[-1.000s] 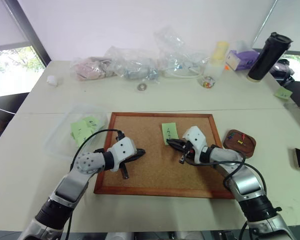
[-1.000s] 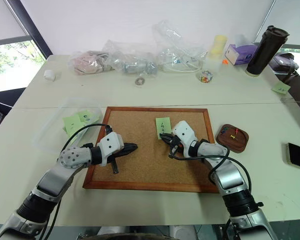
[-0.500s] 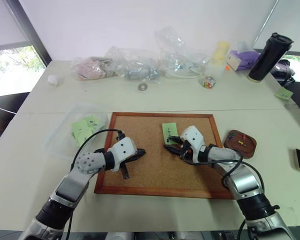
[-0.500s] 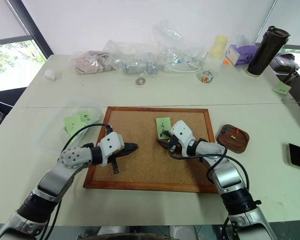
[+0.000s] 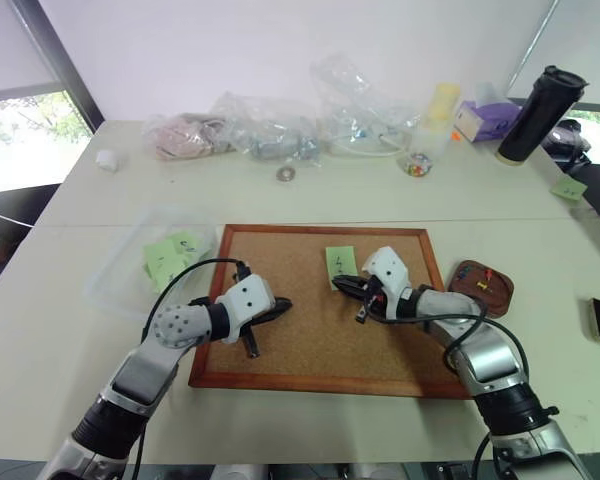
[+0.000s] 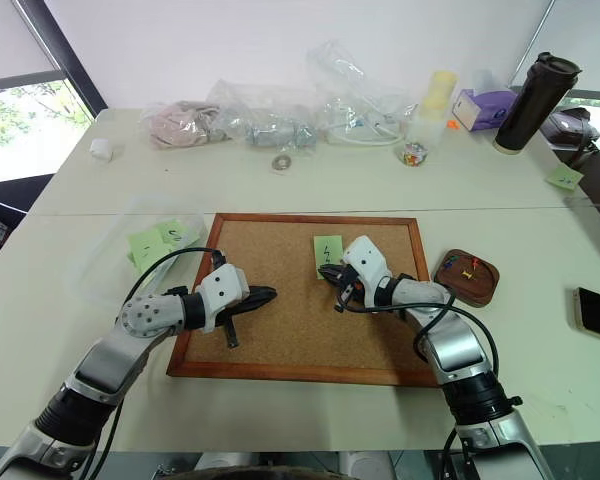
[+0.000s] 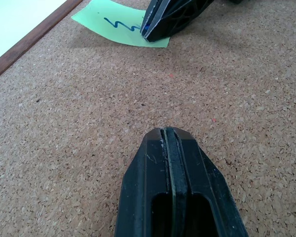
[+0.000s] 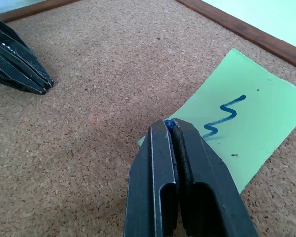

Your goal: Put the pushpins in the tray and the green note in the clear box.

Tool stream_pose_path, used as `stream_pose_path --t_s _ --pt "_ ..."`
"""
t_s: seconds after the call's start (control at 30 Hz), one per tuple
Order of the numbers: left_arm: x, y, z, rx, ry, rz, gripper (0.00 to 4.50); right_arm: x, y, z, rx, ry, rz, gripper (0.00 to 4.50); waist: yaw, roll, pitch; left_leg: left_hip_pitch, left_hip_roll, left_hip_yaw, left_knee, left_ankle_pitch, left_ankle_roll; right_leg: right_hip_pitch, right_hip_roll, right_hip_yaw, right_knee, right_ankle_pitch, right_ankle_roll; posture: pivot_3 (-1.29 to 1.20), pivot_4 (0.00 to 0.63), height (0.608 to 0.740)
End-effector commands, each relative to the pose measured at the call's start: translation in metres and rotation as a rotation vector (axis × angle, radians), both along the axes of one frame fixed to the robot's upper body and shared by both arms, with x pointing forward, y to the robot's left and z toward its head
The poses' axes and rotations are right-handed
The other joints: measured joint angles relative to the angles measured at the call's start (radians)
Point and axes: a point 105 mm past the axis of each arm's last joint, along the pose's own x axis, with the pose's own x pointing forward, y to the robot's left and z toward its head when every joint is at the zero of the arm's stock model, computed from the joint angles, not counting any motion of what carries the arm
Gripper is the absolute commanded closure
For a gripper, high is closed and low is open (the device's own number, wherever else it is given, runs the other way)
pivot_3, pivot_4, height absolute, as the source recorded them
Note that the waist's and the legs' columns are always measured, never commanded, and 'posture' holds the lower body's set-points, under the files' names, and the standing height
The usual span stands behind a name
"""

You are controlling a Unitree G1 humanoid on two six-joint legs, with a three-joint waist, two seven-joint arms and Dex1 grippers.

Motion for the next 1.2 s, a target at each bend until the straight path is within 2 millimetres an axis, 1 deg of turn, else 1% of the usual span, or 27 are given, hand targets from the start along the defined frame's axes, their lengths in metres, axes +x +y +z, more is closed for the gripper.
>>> stream_pose_path --t_s 0.03,0.13,0.27,0.5,0.6,0.77,0.87,0.93,0.97,1.1,1.2 --pt "-0.01 0.005 -0.03 0.067 0.122 0.004 4.5 -0.001 -0.005 0.024 0.013 -0.064 -0.002 4.47 0.001 0.0 0.0 0.0 0.0 0.0 0.0 0.0 0.0 0.0 0.0 0.0 0.0 0.0 0.0 0.0 0.15 0.74" --pt "-0.011 0.005 -0.031 0.076 0.128 -0.002 4.5 -0.003 -0.006 0.032 0.014 -0.076 0.003 4.47 0.003 0.0 0.0 -0.002 0.0 0.0 0.0 0.0 0.0 -0.001 0.0 0.0 0.0 0.0 0.0 0.0 0.15 0.74" --pt "-0.011 0.004 -0.031 0.073 0.132 -0.002 4.5 -0.007 -0.004 0.048 0.027 -0.108 0.012 4.47 0.002 0.001 0.001 -0.002 0.0 0.0 0.0 0.0 0.0 -0.001 -0.001 0.0 0.0 0.0 0.0 0.0 0.15 0.74" --pt "-0.012 0.004 -0.033 0.078 0.137 -0.008 4.5 -0.011 -0.003 0.057 0.027 -0.125 0.015 4.47 0.001 0.0 0.0 -0.001 0.0 0.0 0.0 0.0 0.0 -0.001 0.0 0.0 0.0 0.0 0.0 0.0 0.15 0.74" --pt "-0.01 0.005 -0.032 0.075 0.127 -0.003 4.5 -0.017 -0.004 0.063 0.018 -0.13 0.03 4.47 0.002 0.0 0.0 -0.002 0.0 0.0 0.0 0.0 0.0 -0.001 -0.001 0.0 0.0 0.0 0.0 0.0 0.15 0.74" --pt "0.004 0.005 -0.008 -0.064 0.139 0.062 4.5 -0.028 -0.005 0.07 -0.016 -0.142 0.072 4.47 0.003 0.0 0.001 -0.001 0.0 0.0 0.0 0.0 0.0 -0.001 -0.001 0.0 0.0 0.0 0.0 0.0 0.15 0.74" --pt "0.011 -0.001 0.02 -0.157 0.124 0.046 4.5 -0.039 -0.006 0.077 -0.063 -0.157 0.133 4.47 0.006 -0.001 0.002 -0.002 0.0 0.0 0.001 0.0 0.001 -0.001 -0.001 0.0 0.0 0.0 0.0 0.0 0.15 0.74" --pt "0.013 -0.004 0.033 -0.201 0.128 0.036 3.83 -0.042 -0.006 0.08 -0.079 -0.168 0.156 4.5 0.003 -0.002 0.003 -0.002 0.0 0.0 0.001 0.0 0.001 -0.001 0.0 0.0 0.0 0.0 0.0 0.0 0.15 0.74" --pt "0.014 -0.006 0.039 -0.226 0.132 0.033 3.63 -0.043 -0.006 0.082 -0.086 -0.174 0.164 4.5 0.003 -0.003 0.003 -0.002 0.0 0.0 0.001 0.0 0.0 -0.001 0.0 0.0 0.0 0.0 0.0 0.0 0.15 0.74" --pt "0.02 -0.012 0.062 -0.343 0.155 0.037 1.91 -0.045 -0.005 0.087 -0.103 -0.195 0.183 4.5 0.001 -0.003 0.004 -0.003 0.0 0.0 0.001 0.0 0.0 -0.002 0.0 0.0 0.0 0.0 0.0 0.0 0.15 0.74" --pt "0.026 -0.017 0.084 -0.467 0.197 0.031 0.48 -0.046 -0.002 0.09 -0.113 -0.209 0.196 4.5 0.001 -0.004 0.004 -0.003 0.0 0.0 0.001 0.0 0.0 -0.002 0.0 0.0 0.0 0.0 0.0 0.0 0.15 0.74"
